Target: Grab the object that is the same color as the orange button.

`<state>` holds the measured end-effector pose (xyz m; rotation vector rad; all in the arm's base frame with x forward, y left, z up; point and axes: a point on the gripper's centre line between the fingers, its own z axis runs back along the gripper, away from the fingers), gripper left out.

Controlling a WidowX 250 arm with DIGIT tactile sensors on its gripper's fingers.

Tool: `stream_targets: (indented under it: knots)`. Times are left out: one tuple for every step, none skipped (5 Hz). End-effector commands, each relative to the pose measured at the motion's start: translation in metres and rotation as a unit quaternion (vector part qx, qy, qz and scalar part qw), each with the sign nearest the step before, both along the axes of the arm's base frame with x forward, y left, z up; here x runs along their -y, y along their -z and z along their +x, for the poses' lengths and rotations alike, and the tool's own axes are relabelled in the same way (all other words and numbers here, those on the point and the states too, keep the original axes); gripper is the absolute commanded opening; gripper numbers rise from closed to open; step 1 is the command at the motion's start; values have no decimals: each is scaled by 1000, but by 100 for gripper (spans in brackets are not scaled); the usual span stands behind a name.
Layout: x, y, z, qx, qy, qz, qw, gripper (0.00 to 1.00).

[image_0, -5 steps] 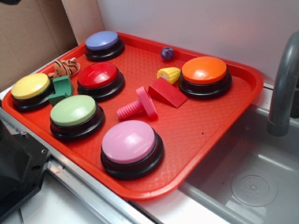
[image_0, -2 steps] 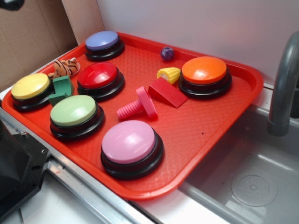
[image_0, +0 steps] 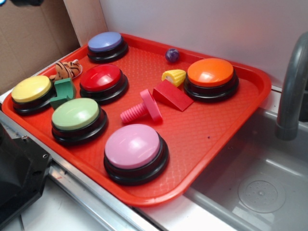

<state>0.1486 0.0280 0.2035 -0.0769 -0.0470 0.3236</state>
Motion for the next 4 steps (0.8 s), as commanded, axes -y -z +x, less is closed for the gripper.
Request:
stream_targets:
  knots:
    - [-59,34,29,-7,-111,5,994,100]
    - [-84,54,40,-9,-151,-8,988,100]
    - [-104,78,48,-10,-197,-21,980,100]
    - [-114,93,53,-6,-224,-14,974,100]
